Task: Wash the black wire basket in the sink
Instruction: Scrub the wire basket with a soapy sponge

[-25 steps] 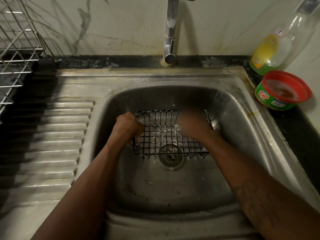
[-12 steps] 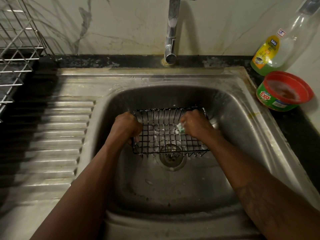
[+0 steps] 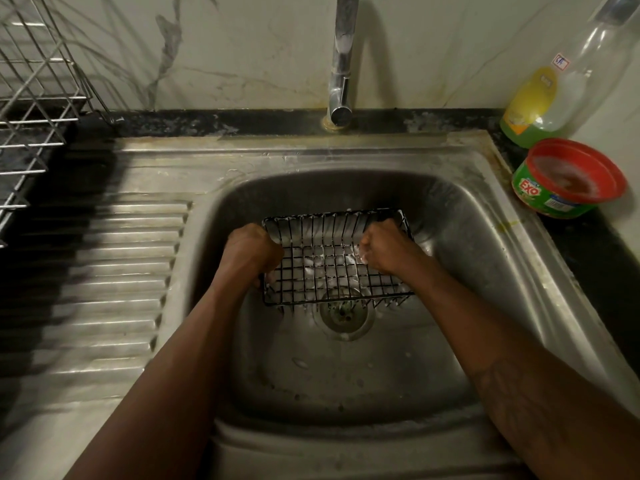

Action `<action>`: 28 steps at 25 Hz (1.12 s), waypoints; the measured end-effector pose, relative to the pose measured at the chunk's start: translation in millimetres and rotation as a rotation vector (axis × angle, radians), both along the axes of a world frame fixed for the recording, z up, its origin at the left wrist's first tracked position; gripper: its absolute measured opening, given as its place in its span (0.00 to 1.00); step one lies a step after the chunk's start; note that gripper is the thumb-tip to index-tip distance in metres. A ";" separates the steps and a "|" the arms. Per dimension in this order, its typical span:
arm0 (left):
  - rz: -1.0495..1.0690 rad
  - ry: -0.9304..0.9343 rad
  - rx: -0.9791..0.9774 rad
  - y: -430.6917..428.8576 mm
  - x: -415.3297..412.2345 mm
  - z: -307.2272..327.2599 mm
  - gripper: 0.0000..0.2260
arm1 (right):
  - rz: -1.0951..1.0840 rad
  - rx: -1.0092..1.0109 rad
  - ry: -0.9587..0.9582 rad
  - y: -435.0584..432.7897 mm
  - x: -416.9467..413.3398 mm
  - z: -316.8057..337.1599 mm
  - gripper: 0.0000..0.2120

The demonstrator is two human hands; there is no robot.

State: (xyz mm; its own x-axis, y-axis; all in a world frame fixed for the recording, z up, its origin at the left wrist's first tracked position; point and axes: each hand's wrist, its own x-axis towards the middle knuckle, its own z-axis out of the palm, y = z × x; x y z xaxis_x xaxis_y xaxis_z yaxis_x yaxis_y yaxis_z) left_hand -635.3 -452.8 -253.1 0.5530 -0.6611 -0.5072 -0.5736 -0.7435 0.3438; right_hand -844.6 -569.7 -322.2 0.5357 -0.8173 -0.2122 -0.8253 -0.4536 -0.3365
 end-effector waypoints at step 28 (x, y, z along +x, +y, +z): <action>-0.103 -0.071 0.021 1.2 -1.9 -0.8 0.05 | 0.071 -0.056 0.399 17.0 8.3 30.6 0.05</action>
